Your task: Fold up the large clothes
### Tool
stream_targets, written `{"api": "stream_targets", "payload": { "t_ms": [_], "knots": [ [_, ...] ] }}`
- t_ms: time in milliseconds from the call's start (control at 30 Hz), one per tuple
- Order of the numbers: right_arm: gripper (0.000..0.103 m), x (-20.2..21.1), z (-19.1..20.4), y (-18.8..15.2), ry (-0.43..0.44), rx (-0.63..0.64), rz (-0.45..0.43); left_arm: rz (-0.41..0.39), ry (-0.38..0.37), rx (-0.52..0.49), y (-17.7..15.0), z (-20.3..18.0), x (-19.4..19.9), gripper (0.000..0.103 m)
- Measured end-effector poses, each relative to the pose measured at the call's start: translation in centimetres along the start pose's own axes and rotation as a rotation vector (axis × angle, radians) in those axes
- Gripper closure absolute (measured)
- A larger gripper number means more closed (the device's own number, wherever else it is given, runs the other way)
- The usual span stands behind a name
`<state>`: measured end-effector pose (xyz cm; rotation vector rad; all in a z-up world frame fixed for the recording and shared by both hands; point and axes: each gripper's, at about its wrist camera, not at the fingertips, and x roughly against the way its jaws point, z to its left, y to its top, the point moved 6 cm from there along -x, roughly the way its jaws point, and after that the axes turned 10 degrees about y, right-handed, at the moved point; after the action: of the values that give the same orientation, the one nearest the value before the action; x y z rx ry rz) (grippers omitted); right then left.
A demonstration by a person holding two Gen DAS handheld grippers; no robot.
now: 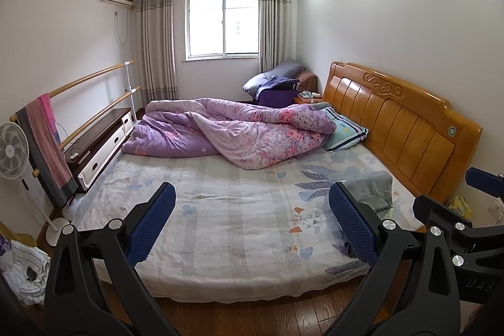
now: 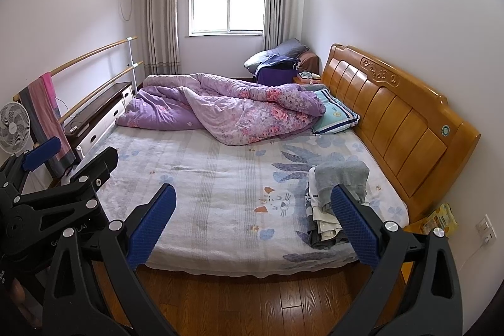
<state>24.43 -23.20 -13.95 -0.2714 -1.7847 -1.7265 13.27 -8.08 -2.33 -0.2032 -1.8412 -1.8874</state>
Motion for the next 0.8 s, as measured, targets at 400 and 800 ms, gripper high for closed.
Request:
{"api": "stream_targets", "payload": {
  "t_ms": [400,800],
  "knots": [
    [0.008,0.0,-0.2,-0.2,0.003,-0.002,0.003,0.006,-0.001,0.003,-0.4,0.0,-0.1,0.005],
    [0.008,-0.7,-1.2,-0.5,0.012,0.000,0.023,0.034,0.009,0.006,-1.5,-1.3,-1.3,0.005]
  ]
}}
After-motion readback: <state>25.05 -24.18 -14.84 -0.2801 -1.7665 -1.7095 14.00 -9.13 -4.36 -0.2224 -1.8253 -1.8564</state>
